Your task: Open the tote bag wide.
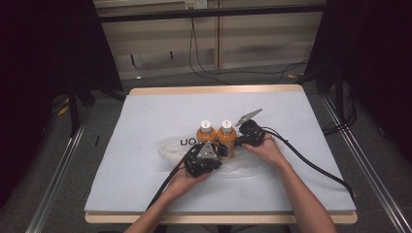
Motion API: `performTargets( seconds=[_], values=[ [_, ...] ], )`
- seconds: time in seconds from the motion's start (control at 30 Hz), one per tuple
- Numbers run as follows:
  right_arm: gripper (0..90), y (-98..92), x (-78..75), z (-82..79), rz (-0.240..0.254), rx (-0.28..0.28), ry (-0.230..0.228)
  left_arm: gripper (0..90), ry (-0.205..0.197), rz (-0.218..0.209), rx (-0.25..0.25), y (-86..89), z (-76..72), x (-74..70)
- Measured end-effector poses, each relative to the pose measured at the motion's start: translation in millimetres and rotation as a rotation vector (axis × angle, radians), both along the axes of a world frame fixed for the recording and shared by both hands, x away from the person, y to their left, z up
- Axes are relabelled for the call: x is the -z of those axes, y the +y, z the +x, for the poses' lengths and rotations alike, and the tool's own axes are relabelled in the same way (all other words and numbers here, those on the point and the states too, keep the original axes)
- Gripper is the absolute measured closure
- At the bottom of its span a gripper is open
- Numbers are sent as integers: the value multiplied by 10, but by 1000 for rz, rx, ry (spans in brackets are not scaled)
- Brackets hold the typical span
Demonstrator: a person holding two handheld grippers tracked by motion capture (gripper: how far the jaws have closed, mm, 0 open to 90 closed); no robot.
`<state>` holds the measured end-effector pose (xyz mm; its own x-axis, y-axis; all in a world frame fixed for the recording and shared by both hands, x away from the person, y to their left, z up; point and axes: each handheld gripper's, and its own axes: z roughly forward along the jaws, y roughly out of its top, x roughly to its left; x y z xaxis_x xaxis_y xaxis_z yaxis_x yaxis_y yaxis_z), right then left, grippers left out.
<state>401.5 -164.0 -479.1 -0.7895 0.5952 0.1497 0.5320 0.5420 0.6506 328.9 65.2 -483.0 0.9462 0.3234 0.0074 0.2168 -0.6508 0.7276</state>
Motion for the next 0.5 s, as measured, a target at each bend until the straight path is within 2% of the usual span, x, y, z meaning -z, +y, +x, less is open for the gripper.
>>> performTargets(
  seconds=[0.07,0.1,0.13,0.23,0.27,0.3,0.33,0.37,0.5],
  values=[
    [900,11,-1,14,-5,10,1,900,17,-14,-4,15,-13,10],
    [900,20,-6,15,-14,16,-7,900,26,-5,1,27,-13,2],
    [900,28,-7,13,-23,23,-11,900,44,-19,2,31,-18,7],
    [900,49,-1,35,-16,30,-17,900,67,-16,19,48,-12,3],
    [900,49,-2,52,-20,28,-19,900,71,-21,24,51,-11,5],
    [900,56,-2,57,-23,31,-17,900,64,-5,31,57,-21,-5],
    [900,65,-7,69,-24,29,-14,900,66,-16,37,54,-32,2],
    [900,71,-11,76,-27,31,-10,900,61,-2,42,58,-43,-8],
    [900,87,-7,148,-28,36,-12,900,65,9,80,55,-87,-18]
  ],
)
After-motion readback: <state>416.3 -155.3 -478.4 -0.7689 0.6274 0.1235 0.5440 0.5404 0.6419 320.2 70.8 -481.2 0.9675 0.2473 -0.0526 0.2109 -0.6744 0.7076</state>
